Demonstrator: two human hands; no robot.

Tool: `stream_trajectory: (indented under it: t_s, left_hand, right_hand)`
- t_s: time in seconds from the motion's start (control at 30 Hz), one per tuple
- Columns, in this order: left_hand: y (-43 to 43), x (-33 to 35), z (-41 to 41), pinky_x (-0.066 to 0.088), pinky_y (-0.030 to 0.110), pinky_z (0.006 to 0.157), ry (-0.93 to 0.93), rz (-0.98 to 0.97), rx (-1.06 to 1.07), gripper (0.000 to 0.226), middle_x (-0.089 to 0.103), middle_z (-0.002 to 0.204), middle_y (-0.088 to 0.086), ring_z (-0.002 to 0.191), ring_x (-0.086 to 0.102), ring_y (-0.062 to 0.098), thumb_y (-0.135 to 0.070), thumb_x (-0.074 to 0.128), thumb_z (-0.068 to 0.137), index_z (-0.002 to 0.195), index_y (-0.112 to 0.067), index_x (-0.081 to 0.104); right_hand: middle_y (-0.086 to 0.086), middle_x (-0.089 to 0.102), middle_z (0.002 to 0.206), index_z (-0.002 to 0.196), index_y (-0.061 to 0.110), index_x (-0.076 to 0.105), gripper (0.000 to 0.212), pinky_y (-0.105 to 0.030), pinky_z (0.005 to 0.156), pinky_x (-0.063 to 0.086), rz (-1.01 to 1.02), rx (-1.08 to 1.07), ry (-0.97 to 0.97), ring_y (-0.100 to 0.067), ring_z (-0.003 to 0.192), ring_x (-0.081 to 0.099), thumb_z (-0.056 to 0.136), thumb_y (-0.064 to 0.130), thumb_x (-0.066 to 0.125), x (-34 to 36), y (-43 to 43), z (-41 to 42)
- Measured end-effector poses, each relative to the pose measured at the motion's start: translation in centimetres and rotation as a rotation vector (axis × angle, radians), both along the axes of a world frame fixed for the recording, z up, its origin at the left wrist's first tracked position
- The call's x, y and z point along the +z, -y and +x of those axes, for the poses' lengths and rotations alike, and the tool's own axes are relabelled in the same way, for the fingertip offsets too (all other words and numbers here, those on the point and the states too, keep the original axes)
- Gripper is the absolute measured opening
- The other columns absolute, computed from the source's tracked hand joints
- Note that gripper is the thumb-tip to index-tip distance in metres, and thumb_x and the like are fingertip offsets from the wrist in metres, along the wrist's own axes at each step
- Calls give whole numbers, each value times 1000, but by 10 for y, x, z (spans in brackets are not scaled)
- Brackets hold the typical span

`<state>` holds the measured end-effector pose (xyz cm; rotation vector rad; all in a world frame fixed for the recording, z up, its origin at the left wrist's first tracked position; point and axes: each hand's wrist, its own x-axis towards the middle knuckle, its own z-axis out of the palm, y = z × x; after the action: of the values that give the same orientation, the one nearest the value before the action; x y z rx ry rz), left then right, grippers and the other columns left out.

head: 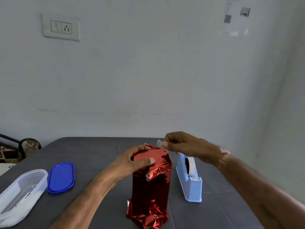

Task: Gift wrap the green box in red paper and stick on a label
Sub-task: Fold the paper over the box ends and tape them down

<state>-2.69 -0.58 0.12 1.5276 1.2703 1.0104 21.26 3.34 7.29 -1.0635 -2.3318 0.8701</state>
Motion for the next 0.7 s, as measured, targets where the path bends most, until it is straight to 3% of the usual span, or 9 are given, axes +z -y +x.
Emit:
stream_trajectory:
  t_s: [0.13, 0.23, 0.33, 0.5, 0.6, 0.7]
  left_hand:
    - [-2, -1, -1, 52, 24, 88, -13, -5, 1, 67, 61, 126, -11, 112, 60, 7, -55, 83, 66, 128, -45, 58]
    - [-1, 0, 1, 45, 22, 90, -15, -9, 16, 63, 54, 120, -23, 105, 51, -6, -51, 82, 73, 130, -46, 54]
    - [1, 0, 2, 35, 28, 99, -12, -10, 22, 65, 46, 110, -30, 97, 44, -12, -44, 79, 82, 139, -43, 48]
    - [-2, 0, 2, 38, 28, 97, -23, -9, 20, 72, 52, 111, -28, 100, 49, -10, -47, 81, 77, 142, -38, 50]
    - [-2, 0, 1, 40, 29, 98, -28, 0, 5, 83, 58, 118, -23, 108, 54, -5, -53, 80, 68, 144, -38, 50]
    - [-2, -1, 1, 37, 31, 103, -37, -2, 15, 80, 53, 121, -21, 119, 52, 5, -51, 80, 73, 145, -38, 48]
  right_hand:
    - [4, 61, 88, 90, 17, 64, 29, -30, 78, 46, -22, 67, 288, -9, 83, 54, 103, 42, 58, 20, -21, -28]
    - [5, 60, 86, 83, 23, 60, 28, -30, 79, 48, -40, 74, 431, -10, 82, 54, 102, 44, 58, 24, -31, -44]
    - [7, 61, 85, 80, 28, 60, 31, -29, 81, 49, -51, 67, 497, -10, 83, 56, 100, 51, 58, 26, -35, -56]
    - [10, 63, 83, 81, 28, 62, 31, -30, 85, 50, -48, 78, 555, -8, 82, 58, 100, 52, 58, 29, -34, -63]
    - [5, 71, 99, 96, 26, 68, 31, -38, 100, 52, -40, 52, 599, -15, 100, 65, 99, 54, 58, 29, -31, -65]
    - [2, 72, 102, 99, 22, 70, 35, -43, 104, 51, -26, 39, 596, -18, 104, 67, 98, 55, 59, 27, -30, -67]
